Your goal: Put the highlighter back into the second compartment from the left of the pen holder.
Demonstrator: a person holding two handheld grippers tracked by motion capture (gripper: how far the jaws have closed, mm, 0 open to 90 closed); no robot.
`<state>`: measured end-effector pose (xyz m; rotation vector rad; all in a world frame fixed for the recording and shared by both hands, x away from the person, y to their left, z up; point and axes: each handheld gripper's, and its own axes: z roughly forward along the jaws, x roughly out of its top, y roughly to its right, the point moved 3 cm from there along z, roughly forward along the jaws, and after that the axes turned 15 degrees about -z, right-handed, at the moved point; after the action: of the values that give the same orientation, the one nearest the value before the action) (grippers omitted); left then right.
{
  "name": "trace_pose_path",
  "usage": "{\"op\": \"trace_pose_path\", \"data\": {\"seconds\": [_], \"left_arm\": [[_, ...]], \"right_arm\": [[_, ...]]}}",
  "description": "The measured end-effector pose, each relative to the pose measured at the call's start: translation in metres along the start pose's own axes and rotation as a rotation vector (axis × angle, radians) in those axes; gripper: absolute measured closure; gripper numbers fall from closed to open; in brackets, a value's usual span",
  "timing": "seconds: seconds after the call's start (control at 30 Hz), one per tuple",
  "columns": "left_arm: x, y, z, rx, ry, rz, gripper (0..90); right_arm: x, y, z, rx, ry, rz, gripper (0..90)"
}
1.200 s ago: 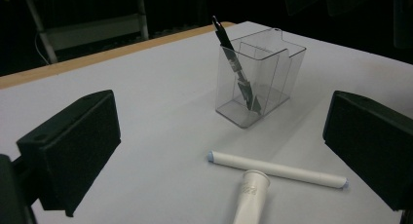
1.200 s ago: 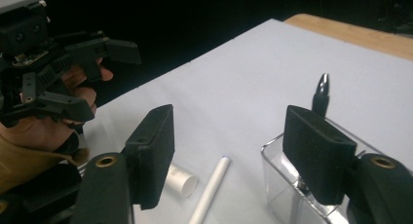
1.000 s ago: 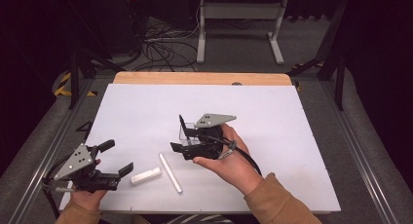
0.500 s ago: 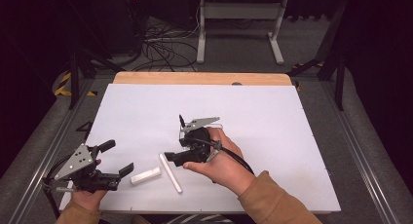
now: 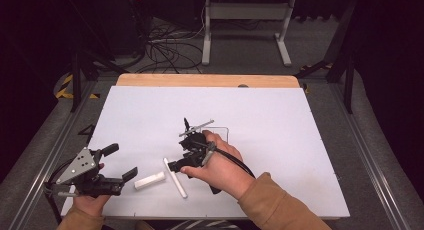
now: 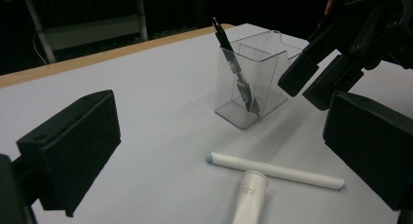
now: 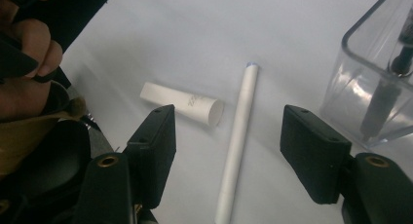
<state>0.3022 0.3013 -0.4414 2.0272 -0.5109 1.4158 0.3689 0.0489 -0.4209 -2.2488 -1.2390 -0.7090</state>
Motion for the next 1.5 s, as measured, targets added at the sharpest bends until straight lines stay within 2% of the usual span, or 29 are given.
{"op": "trace_pose_path", "data": {"seconds": [0.23, 0.37, 0.67, 1.0, 1.2, 1.5], "left_arm": [[0.0, 0.0, 0.0, 0.0, 0.001, 0.0, 1.1], [0.0, 0.0, 0.0, 0.001, -0.002, 0.004, 1.0], [0.0, 0.0, 0.0, 0.004, -0.004, 0.007, 1.0], [-0.003, 0.002, -0.005, 0.016, 0.004, 0.002, 1.0], [-0.006, 0.002, -0.01, 0.029, 0.008, -0.006, 1.0], [-0.007, 0.003, -0.015, 0.039, 0.01, -0.009, 1.0]], "right_arm": [[-0.001, 0.002, 0.006, -0.004, -0.064, 0.031, 39.0], [-0.002, 0.003, 0.008, -0.009, -0.084, 0.012, 39.2], [-0.002, 0.005, 0.01, -0.024, -0.131, -0.008, 46.4], [0.0, 0.005, 0.027, -0.019, -0.179, 0.037, 52.7], [0.001, 0.005, 0.038, -0.028, -0.216, 0.043, 54.0], [0.001, 0.006, 0.055, -0.044, -0.238, 0.002, 57.7]]}}
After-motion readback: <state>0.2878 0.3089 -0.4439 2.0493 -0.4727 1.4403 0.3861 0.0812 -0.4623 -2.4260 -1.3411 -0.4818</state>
